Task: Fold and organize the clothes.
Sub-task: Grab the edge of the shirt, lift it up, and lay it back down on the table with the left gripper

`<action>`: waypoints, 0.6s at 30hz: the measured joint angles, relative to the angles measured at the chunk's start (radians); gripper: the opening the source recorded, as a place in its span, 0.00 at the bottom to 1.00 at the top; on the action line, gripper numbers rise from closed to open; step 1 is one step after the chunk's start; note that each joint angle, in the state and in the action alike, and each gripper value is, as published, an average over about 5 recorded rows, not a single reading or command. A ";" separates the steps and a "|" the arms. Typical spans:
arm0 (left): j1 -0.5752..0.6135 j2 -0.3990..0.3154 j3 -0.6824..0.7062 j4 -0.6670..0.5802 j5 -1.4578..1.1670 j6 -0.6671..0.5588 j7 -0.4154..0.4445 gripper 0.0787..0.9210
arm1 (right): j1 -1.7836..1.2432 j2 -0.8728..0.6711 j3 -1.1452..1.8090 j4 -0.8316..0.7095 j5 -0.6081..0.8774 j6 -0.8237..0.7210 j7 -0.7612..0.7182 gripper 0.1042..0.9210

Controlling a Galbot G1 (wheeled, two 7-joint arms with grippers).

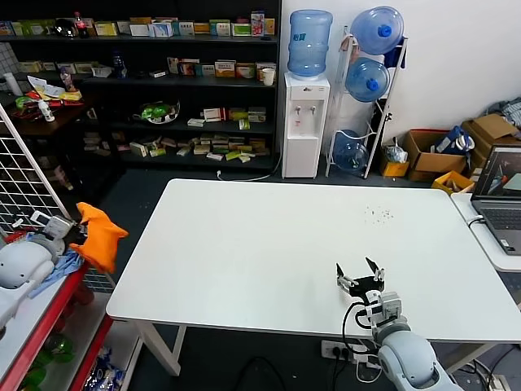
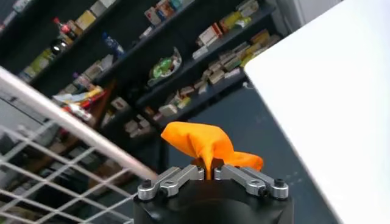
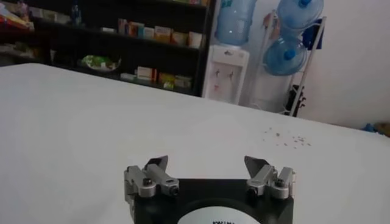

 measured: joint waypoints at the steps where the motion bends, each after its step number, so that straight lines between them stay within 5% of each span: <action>1: 0.002 -0.013 0.001 -0.010 -0.017 0.006 -0.012 0.07 | -0.002 0.002 0.000 0.000 -0.003 0.001 -0.001 0.88; 18: 0.054 -0.237 0.010 -0.174 -0.317 0.071 -0.231 0.07 | -0.040 0.017 0.032 -0.008 -0.054 0.013 -0.007 0.88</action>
